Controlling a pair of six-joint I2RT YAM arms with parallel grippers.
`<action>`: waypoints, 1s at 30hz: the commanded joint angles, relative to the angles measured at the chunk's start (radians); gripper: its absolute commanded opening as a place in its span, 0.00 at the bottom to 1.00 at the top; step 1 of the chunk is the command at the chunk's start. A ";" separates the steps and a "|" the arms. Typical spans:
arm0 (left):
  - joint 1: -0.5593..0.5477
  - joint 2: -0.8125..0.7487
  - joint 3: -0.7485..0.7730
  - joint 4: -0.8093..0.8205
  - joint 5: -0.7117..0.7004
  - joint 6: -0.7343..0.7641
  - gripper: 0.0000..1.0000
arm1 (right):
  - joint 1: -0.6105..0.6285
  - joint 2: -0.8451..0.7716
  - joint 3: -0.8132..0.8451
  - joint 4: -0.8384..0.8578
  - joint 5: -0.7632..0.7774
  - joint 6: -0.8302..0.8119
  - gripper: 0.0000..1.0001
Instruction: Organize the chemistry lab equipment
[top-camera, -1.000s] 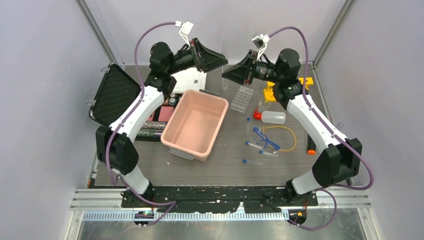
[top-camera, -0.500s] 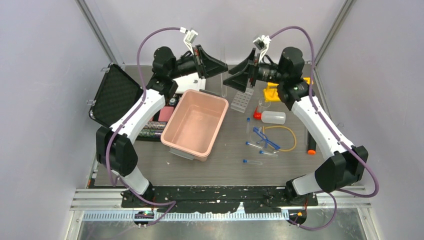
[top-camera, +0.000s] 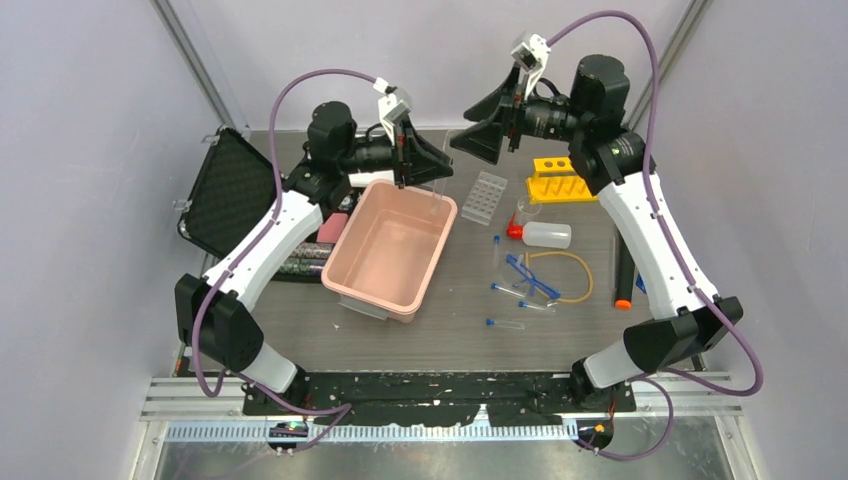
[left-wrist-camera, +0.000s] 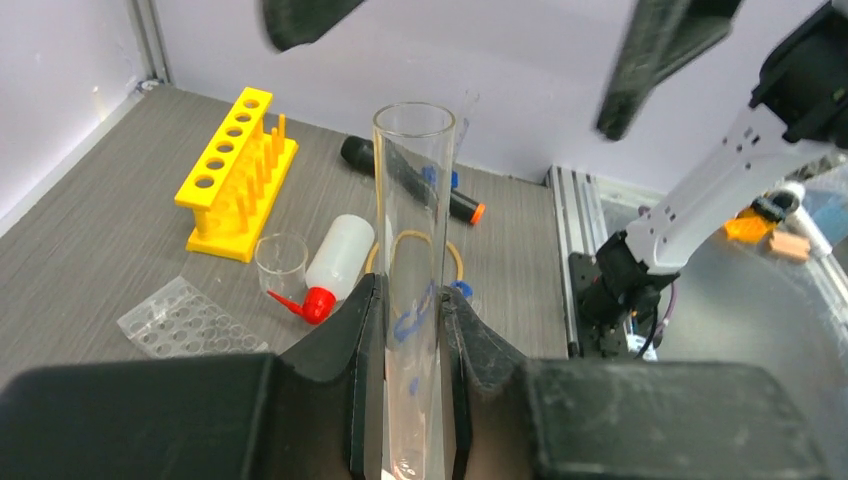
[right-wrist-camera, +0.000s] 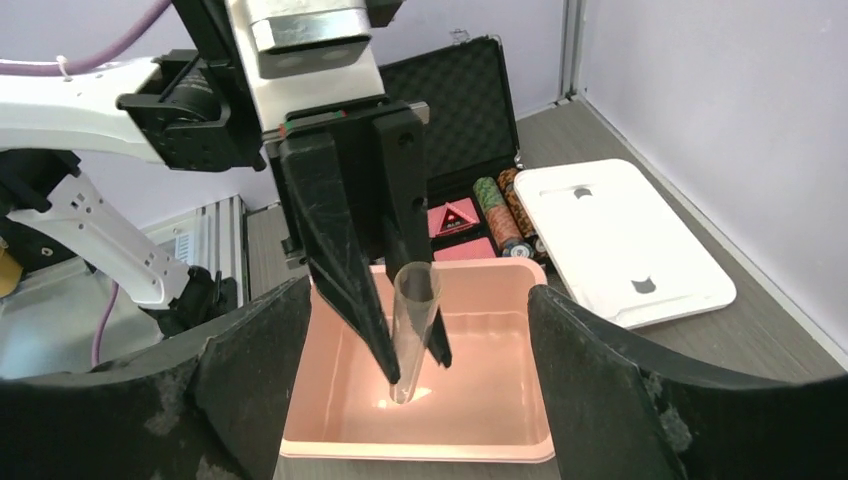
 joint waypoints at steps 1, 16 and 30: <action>-0.022 -0.042 0.040 -0.116 0.023 0.178 0.00 | 0.028 0.045 0.076 -0.161 0.018 -0.095 0.82; -0.066 -0.049 0.083 -0.311 -0.011 0.375 0.00 | 0.066 0.065 0.116 -0.286 0.074 -0.214 0.30; -0.028 -0.062 0.130 -0.451 -0.164 0.409 0.84 | -0.089 0.069 0.178 -0.339 0.127 -0.250 0.05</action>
